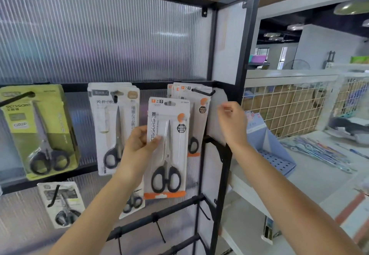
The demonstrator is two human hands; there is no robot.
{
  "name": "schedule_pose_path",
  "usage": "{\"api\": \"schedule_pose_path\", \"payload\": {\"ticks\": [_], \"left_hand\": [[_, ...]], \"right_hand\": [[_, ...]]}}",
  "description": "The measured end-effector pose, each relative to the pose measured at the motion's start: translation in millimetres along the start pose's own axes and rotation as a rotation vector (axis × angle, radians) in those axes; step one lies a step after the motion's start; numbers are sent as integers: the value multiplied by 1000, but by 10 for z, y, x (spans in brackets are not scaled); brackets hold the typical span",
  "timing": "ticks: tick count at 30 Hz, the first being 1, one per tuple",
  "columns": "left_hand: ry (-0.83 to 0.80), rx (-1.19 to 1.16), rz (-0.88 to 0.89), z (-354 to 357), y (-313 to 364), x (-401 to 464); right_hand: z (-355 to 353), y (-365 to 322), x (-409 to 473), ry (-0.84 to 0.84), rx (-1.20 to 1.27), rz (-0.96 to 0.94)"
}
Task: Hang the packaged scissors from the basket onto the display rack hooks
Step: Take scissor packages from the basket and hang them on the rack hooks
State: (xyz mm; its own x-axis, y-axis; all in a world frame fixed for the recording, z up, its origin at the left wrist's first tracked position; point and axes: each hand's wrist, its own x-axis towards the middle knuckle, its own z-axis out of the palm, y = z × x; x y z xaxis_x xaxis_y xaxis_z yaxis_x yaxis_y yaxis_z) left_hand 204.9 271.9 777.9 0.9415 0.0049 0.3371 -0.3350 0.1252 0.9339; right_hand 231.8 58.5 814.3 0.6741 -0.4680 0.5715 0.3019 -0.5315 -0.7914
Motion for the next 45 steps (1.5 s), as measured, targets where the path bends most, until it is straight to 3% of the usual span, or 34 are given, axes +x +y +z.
{"api": "schedule_pose_path", "payload": {"ticks": [2, 5, 10, 19, 29, 37, 45], "left_hand": [[-28, 10, 39, 77, 30, -4], [-79, -4, 91, 230, 80, -12], [-193, -54, 140, 472, 114, -89], [-365, 25, -15, 579, -22, -66], [-268, 236, -23, 528, -177, 129], [-111, 593, 88, 496, -291, 440], [-93, 811, 162, 457, -333, 536]], "right_hand": [[-132, -82, -29, 115, 119, -106], [-296, -272, -92, 36, 216, -190], [-433, -381, -57, -233, 109, -186], [-517, -396, 159, -225, 183, -83], [-251, -262, 324, -268, 146, -3], [75, -260, 533, -241, 2, -56], [123, -207, 508, -150, -19, -128]]}}
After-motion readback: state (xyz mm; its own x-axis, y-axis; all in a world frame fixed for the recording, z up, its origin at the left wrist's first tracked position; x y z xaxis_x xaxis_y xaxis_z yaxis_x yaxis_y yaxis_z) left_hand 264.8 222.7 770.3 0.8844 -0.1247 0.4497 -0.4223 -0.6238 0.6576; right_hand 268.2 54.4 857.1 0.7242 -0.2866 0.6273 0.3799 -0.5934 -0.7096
